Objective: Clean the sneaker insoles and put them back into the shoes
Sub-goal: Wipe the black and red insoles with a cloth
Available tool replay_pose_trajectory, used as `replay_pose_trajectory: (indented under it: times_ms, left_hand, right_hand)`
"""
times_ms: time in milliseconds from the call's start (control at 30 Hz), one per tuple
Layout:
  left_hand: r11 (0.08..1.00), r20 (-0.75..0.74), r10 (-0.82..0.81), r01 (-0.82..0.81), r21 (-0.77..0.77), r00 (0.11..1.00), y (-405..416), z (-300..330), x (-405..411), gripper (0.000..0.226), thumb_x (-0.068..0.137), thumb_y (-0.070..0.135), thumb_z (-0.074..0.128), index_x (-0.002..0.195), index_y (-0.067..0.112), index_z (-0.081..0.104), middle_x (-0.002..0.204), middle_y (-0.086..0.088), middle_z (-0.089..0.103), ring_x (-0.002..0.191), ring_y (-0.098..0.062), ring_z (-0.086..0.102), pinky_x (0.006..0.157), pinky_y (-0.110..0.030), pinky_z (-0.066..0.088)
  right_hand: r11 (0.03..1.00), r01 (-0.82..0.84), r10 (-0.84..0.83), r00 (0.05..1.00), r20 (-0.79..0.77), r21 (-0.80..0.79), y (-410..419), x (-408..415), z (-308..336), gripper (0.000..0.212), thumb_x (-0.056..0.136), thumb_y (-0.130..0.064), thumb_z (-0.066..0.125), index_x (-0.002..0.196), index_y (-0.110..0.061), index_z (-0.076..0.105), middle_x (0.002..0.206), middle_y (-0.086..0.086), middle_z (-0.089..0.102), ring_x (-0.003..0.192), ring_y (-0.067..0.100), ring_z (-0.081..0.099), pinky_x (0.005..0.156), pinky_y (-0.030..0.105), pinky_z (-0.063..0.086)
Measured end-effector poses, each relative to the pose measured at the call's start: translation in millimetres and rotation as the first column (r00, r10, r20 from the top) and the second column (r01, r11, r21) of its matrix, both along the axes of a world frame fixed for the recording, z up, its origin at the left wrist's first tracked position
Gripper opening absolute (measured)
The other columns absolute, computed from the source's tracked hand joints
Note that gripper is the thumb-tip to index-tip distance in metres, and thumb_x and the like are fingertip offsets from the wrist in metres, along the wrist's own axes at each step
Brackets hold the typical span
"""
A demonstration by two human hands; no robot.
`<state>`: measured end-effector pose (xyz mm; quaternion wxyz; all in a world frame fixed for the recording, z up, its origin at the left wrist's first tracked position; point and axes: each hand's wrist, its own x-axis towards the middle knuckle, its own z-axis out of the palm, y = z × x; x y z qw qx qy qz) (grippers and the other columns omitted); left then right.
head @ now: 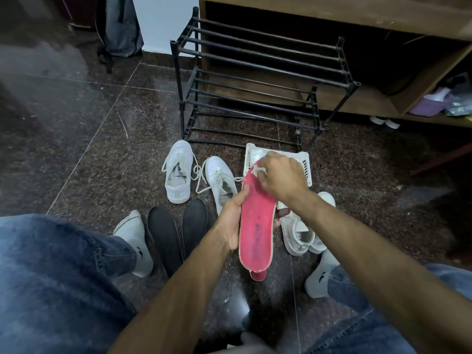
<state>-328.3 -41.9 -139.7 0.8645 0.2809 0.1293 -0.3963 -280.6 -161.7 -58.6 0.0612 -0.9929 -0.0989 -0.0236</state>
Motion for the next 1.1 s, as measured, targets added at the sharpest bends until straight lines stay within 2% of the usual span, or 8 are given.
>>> replay_pose_trajectory:
  times_ms: [100, 233, 333, 467, 600, 700, 867, 1100]
  left_hand:
    - [0.997, 0.055, 0.023, -0.027, 0.073, 0.998, 3.4, 1.6, 3.9, 0.059, 0.094, 0.052, 0.048, 0.134, 0.009, 0.054, 0.112, -0.021, 0.066, 0.087, -0.035, 0.069, 0.074, -0.042, 0.058]
    - [0.993, -0.005, 0.094, -0.093, 0.078, 0.996, 11.6, 0.0, 12.7, 0.051, 0.098, 0.051, 0.041, 0.116, 0.010, 0.065, 0.083, -0.011, 0.071, 0.071, -0.025, 0.069, 0.064, -0.035, 0.058]
    - [0.989, -0.034, 0.125, -0.122, 0.082, 0.992, 9.2, -2.3, 9.9, 0.056, 0.096, 0.055, 0.042, 0.122, 0.010, 0.064, 0.096, -0.011, 0.070, 0.087, -0.026, 0.068, 0.081, -0.039, 0.055]
    - [0.989, -0.016, 0.138, -0.137, 0.054, 0.990, 1.8, 3.6, 9.7, 0.053, 0.096, 0.054, 0.045, 0.123, 0.013, 0.064, 0.107, -0.012, 0.069, 0.099, -0.028, 0.066, 0.087, -0.046, 0.052]
    - [0.981, -0.088, 0.193, -0.192, 0.013, 0.977, 12.2, -1.1, 13.6, 0.060, 0.097, 0.054, 0.042, 0.126, 0.003, 0.057, 0.101, -0.019, 0.070, 0.090, -0.030, 0.069, 0.081, -0.043, 0.058]
    - [0.987, -0.087, 0.163, -0.163, 0.006, 0.983, 14.8, -2.4, 10.2, 0.068, 0.095, 0.057, 0.043, 0.137, 0.003, 0.049, 0.107, -0.020, 0.069, 0.097, -0.034, 0.068, 0.082, -0.046, 0.056]
    - [0.995, -0.068, 0.089, -0.086, 0.056, 0.994, 5.6, -5.2, 2.7, 0.063, 0.092, 0.060, 0.047, 0.134, 0.014, 0.058, 0.130, -0.019, 0.060, 0.120, -0.037, 0.057, 0.105, -0.059, 0.039]
    - [0.957, -0.109, 0.269, -0.278, -0.081, 0.957, 32.7, -4.7, 10.4, 0.065, 0.096, 0.058, 0.038, 0.133, 0.005, 0.051, 0.125, -0.018, 0.063, 0.123, -0.037, 0.055, 0.100, -0.055, 0.045]
  right_hand:
    - [0.994, 0.008, -0.003, 0.999, -0.047, 0.107, -2.6, -0.3, -0.1, 0.020, 0.088, -0.025, 0.056, 0.101, -0.020, 0.071, 0.106, 0.006, 0.068, 0.092, 0.031, 0.063, 0.076, 0.036, 0.049]
    - [0.917, -0.287, 0.347, 0.916, -0.202, 0.277, 3.1, -48.5, -1.8, 0.015, 0.086, -0.024, 0.062, 0.093, -0.021, 0.074, 0.090, -0.007, 0.068, 0.069, 0.014, 0.060, 0.067, 0.038, 0.053]
    - [0.921, -0.369, 0.388, 0.900, -0.198, 0.127, 1.8, -52.1, -4.0, 0.018, 0.089, -0.029, 0.057, 0.098, -0.024, 0.072, 0.093, -0.009, 0.063, 0.082, 0.017, 0.061, 0.071, 0.037, 0.050]
    - [0.979, -0.154, 0.164, 0.984, -0.064, 0.136, -2.0, -32.3, -6.8, 0.018, 0.090, -0.029, 0.057, 0.100, -0.023, 0.072, 0.090, -0.009, 0.062, 0.081, 0.018, 0.060, 0.075, 0.034, 0.051]
    - [0.892, -0.301, 0.380, 0.903, -0.199, 0.336, 4.8, -66.4, -14.8, 0.019, 0.082, -0.027, 0.058, 0.091, -0.024, 0.075, 0.081, -0.020, 0.058, 0.071, 0.010, 0.059, 0.072, 0.035, 0.051]
    - [0.885, -0.380, 0.437, 0.876, -0.201, 0.269, 2.2, -72.4, -16.4, 0.018, 0.085, -0.025, 0.056, 0.091, -0.024, 0.073, 0.084, -0.015, 0.061, 0.070, 0.010, 0.058, 0.064, 0.029, 0.046]
    - [0.988, -0.130, 0.134, 0.990, -0.039, 0.088, 8.7, -34.6, -21.2, 0.023, 0.091, -0.029, 0.052, 0.101, -0.024, 0.072, 0.100, -0.006, 0.065, 0.086, 0.022, 0.064, 0.072, 0.036, 0.051]
    - [0.809, -0.423, 0.518, 0.841, -0.155, 0.408, 10.4, -82.6, -26.2, 0.014, 0.082, -0.021, 0.065, 0.093, -0.023, 0.075, 0.086, -0.014, 0.063, 0.075, 0.007, 0.058, 0.064, 0.030, 0.049]
